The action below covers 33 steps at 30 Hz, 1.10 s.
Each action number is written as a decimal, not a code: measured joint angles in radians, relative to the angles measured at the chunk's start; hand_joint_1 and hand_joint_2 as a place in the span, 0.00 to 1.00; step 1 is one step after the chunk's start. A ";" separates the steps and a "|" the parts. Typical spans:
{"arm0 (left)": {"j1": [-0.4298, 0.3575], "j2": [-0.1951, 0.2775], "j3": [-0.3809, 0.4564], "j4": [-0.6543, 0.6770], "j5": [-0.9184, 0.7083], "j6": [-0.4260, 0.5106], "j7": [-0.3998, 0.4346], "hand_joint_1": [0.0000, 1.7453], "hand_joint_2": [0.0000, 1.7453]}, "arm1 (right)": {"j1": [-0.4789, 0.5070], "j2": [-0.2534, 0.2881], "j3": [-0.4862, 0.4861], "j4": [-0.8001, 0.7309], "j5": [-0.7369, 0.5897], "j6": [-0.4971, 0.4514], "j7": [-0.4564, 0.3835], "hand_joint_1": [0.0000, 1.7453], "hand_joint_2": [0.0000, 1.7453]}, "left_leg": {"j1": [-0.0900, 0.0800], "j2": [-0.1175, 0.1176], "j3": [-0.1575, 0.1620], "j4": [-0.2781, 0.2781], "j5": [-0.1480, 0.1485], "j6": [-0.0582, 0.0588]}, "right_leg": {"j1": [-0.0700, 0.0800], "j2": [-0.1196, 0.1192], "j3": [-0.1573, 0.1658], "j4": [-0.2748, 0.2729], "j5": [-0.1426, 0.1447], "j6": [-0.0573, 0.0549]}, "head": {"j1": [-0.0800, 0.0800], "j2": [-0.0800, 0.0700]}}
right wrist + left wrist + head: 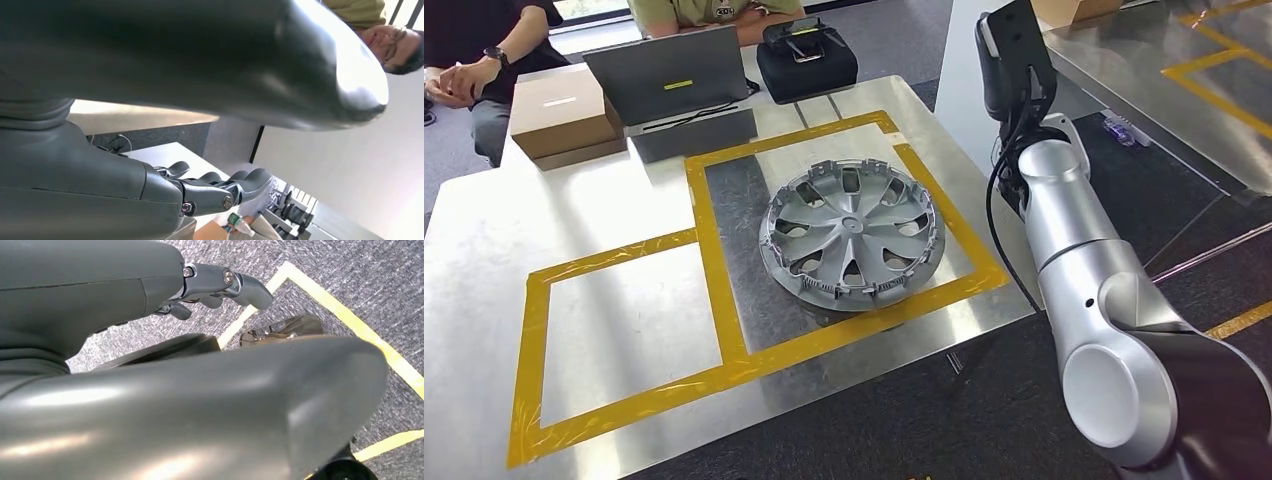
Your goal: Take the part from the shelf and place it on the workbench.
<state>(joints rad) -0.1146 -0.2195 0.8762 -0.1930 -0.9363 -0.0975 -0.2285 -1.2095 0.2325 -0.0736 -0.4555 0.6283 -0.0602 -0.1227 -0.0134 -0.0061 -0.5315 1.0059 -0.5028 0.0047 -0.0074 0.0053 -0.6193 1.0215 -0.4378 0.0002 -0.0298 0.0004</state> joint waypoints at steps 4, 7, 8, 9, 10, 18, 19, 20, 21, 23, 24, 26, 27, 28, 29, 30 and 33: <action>-0.008 0.000 -0.002 0.000 -0.021 -0.009 0.014 0.00 0.00 | 0.000 -0.021 0.000 0.000 0.000 -0.002 0.002 0.00 0.00 | 0.000 0.000 0.000 0.000 0.000 0.000 | 0.000 0.000 0.000 0.000 0.000 0.000 | 0.000 0.000; -0.014 0.000 -0.004 0.000 -0.038 -0.016 0.021 0.00 0.00 | 0.000 -0.040 0.000 0.000 0.001 -0.002 0.005 0.00 0.00 | 0.000 0.000 0.000 0.000 0.000 0.000 | 0.000 0.000 0.000 0.000 0.000 0.000 | 0.000 0.000; -0.016 0.000 -0.006 0.000 -0.042 -0.017 0.023 0.00 0.00 | 0.000 -0.046 0.000 0.000 0.001 -0.002 0.006 0.00 0.00 | 0.000 0.000 0.000 0.000 0.000 0.000 | 0.000 0.000 0.000 0.000 0.000 0.000 | 0.000 0.000; -0.018 0.000 -0.009 -0.001 -0.045 -0.017 0.025 0.00 0.00 | 0.000 -0.052 0.000 0.000 0.002 -0.001 0.007 0.00 0.00 | 0.000 0.000 0.000 0.000 0.000 0.000 | 0.000 0.000 0.000 0.000 0.000 0.000 | 0.000 0.000; -0.021 0.001 -0.011 -0.001 -0.047 -0.017 0.026 0.00 0.00 | 0.000 -0.057 0.000 0.000 0.002 0.000 0.008 0.00 0.00 | 0.000 0.000 0.000 0.001 0.000 0.000 | -0.001 0.000 0.000 -0.001 0.000 0.000 | 0.000 0.000; -0.032 -0.001 -0.014 -0.001 -0.021 -0.038 0.025 0.00 0.00 | -0.013 -0.070 0.000 -0.002 0.008 0.009 0.019 0.00 0.00 | 0.008 0.008 0.007 -0.019 0.021 0.019 | 0.001 0.001 -0.013 0.029 -0.022 0.018 | 0.002 0.000; -0.032 -0.002 -0.014 -0.001 -0.019 -0.038 0.026 0.00 0.00 | -0.016 -0.072 0.000 -0.003 0.009 0.009 0.020 0.00 0.00 | 0.012 0.010 0.008 -0.023 0.025 0.022 | 0.000 0.001 -0.034 0.076 -0.052 0.022 | 0.003 0.000; -0.032 -0.003 -0.014 -0.001 -0.018 -0.038 0.027 0.00 0.00 | -0.018 -0.074 0.000 -0.002 0.010 0.010 0.022 0.00 0.00 | 0.013 0.010 0.006 -0.024 0.027 0.024 | -0.001 0.000 -0.062 0.139 -0.086 0.026 | 0.004 0.000; -0.032 -0.004 -0.014 -0.001 -0.017 -0.038 0.028 0.00 0.00 | -0.018 -0.077 0.000 -0.002 0.011 0.010 0.024 0.00 0.00 | 0.015 0.011 0.003 -0.022 0.027 0.024 | -0.005 0.000 -0.092 0.205 -0.114 0.030 | 0.004 0.000; -0.031 -0.005 -0.014 -0.001 -0.018 -0.038 0.029 0.00 0.00 | -0.015 -0.083 0.000 -0.001 0.013 0.010 0.030 0.00 0.00 | 0.019 0.011 -0.004 -0.014 0.026 0.022 | -0.013 -0.001 -0.119 0.264 -0.116 0.038 | 0.004 0.000; -0.031 -0.005 -0.014 -0.001 -0.019 -0.038 0.030 0.00 0.00 | -0.016 -0.086 0.000 0.000 0.014 0.010 0.032 0.00 0.00 | 0.023 0.010 -0.008 -0.007 0.023 0.018 | -0.017 -0.001 -0.105 0.236 -0.090 0.043 | 0.005 0.000; -0.031 -0.006 -0.014 -0.001 -0.021 -0.038 0.031 0.00 0.00 | -0.021 -0.093 0.000 0.000 0.017 0.010 0.032 0.00 0.00 | 0.030 0.010 -0.018 0.012 0.014 0.003 | -0.023 -0.003 -0.041 0.113 -0.033 0.051 | 0.005 0.000; -0.033 -0.006 -0.014 -0.001 -0.022 -0.038 0.031 0.00 0.00 | -0.025 -0.095 0.000 0.000 0.018 0.010 0.032 0.00 0.00 | 0.031 0.009 -0.024 0.022 0.009 -0.006 | -0.022 -0.002 -0.017 0.067 -0.017 0.049 | 0.006 0.000; -0.034 -0.006 -0.014 -0.001 -0.024 -0.038 0.032 0.00 0.00 | -0.027 -0.098 0.000 0.000 0.019 0.011 0.032 0.00 0.00 | 0.031 0.007 -0.029 0.030 0.007 -0.013 | -0.021 0.000 -0.005 0.041 -0.014 0.043 | 0.006 0.000; -0.035 -0.005 -0.014 -0.002 -0.026 -0.038 0.034 0.00 0.00 | -0.028 -0.101 0.000 0.000 0.019 0.012 0.033 0.00 0.00 | 0.029 0.005 -0.034 0.035 0.007 -0.020 | -0.018 0.002 -0.006 0.039 -0.019 0.034 | 0.006 0.000; -0.036 -0.006 -0.014 -0.002 -0.027 -0.038 0.036 0.00 0.00 | -0.029 -0.104 0.000 0.000 0.019 0.012 0.033 0.00 0.00 | 0.029 0.004 -0.036 0.036 0.009 -0.025 | -0.018 0.004 -0.011 0.040 -0.016 0.022 | 0.007 0.000; -0.037 -0.005 -0.014 -0.002 -0.028 -0.037 0.041 0.00 0.00 | -0.032 -0.108 0.000 0.000 0.020 0.014 0.033 0.00 0.00 | 0.031 0.004 -0.053 0.067 -0.023 -0.041 | -0.020 0.002 -0.023 0.034 -0.006 -0.004 | 0.003 0.000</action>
<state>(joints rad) -0.1518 -0.2245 0.8618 -0.1946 -0.9645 -0.1345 -0.1875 -1.2415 0.1243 -0.0736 -0.4559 0.6487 -0.0463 -0.0899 0.0177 -0.0023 -0.5843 1.0728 -0.5254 -0.0358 -0.0275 0.0077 -0.6427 1.0554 -0.4443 -0.0040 -0.0267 0.0004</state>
